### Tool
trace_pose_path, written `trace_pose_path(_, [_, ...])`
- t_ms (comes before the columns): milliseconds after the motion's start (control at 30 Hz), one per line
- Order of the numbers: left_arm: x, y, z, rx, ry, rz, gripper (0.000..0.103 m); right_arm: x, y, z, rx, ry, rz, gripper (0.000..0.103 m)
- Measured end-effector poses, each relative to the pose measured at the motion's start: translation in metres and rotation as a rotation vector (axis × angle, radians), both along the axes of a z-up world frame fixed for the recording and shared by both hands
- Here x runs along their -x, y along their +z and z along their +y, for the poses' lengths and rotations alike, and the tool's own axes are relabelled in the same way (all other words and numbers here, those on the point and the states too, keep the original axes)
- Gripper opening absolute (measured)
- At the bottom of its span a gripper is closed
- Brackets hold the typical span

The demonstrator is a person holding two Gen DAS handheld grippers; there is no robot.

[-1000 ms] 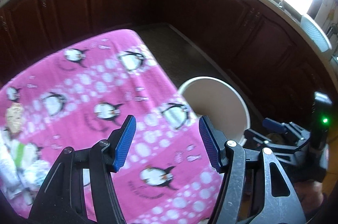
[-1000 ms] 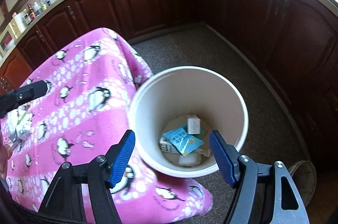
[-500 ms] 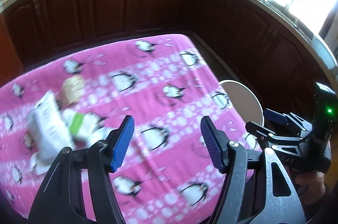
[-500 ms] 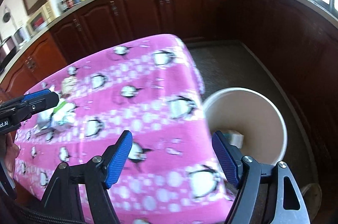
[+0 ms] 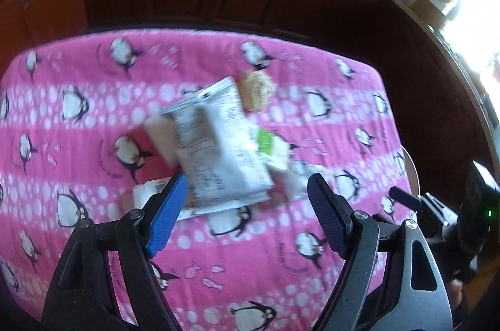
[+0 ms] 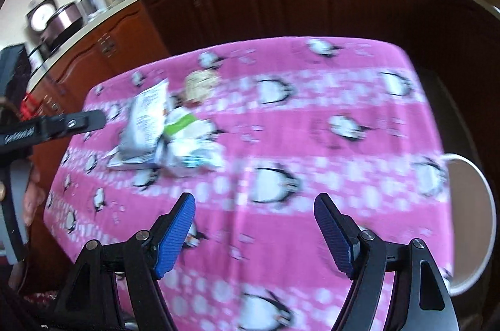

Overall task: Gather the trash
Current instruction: 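Move both grippers back over the remaining trash on the blanket, then grasp the printed snack bag with left gripper while right gripper grasps the white plastic bag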

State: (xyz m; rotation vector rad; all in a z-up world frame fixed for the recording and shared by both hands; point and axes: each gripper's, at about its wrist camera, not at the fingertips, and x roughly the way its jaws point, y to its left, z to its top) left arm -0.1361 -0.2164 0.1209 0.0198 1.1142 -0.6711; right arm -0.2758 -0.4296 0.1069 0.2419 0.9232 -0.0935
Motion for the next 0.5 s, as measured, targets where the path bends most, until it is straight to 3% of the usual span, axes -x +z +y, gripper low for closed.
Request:
trace_pose_path(200, [-0.024,-0.023,0.002,0.021,0.058,0.047,0.079,-0.046,-0.020,0.026,-0.031,0.105,0.032,0.076])
trace_pose_path(433, [-0.045,-0.042,-0.010,0.008,0.103,0.058,0.077,-0.087,-0.034,0.033,-0.042,0.138,0.045,0.076])
trace_pose_path(500, [-0.045,-0.044,-0.017,-0.012,0.080,0.041,0.054,-0.097,-0.041,0.035,-0.069,0.152,0.063,0.076])
